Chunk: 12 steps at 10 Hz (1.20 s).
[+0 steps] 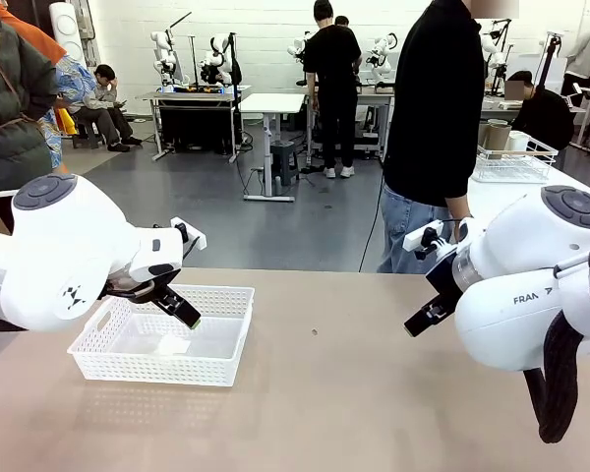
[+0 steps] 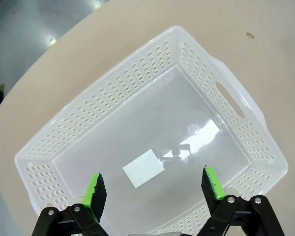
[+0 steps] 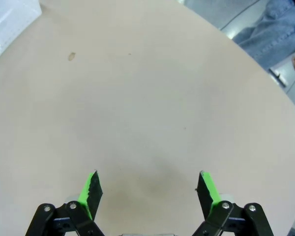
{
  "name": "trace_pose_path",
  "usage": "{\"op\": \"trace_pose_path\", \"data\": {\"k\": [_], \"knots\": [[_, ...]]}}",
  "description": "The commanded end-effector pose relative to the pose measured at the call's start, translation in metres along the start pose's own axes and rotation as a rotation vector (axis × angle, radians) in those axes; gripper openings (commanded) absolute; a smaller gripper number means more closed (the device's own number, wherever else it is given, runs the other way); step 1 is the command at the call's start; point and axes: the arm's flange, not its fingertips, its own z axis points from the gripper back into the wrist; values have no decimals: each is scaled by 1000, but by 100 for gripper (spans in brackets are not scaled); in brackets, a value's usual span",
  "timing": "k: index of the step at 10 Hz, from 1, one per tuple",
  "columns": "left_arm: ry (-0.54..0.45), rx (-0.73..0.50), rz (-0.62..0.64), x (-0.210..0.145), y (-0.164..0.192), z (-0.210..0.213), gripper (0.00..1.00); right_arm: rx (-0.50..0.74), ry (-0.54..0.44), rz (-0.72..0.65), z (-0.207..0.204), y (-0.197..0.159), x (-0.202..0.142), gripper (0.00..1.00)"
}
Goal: Clean and organize the cups into the basket.
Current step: Pick up the Organizing basket and move it to the center of the table, then pick up the Reusable plastic cup from the right side of the table and place it inside the Organizing basket.
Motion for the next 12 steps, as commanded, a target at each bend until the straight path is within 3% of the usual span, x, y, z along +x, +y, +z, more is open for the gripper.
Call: {"op": "trace_pose_path", "data": {"k": [1, 3, 4, 6, 7, 8, 12], "knots": [[-16, 80, -123, 7, -3, 70, 100, -32, -41, 49, 76, 26, 11, 100], [-72, 115, -193, 16, -6, 162, 100, -87, -15, 82, 139, 49, 14, 100], [-30, 136, -255, 11, -16, 193, 100, -111, -3, 69, 160, 54, 9, 100], [-66, 189, -312, 0, -30, 238, 100, -179, -9, 72, 197, 71, -3, 100], [-98, 207, -298, -6, -34, 247, 100, -209, -44, 84, 209, 78, -8, 100], [-64, 167, -272, 7, -23, 232, 100, -140, -21, 79, 193, 59, 14, 100], [-64, 167, -272, 7, -23, 232, 100, -140, -21, 79, 193, 59, 14, 100]]}}
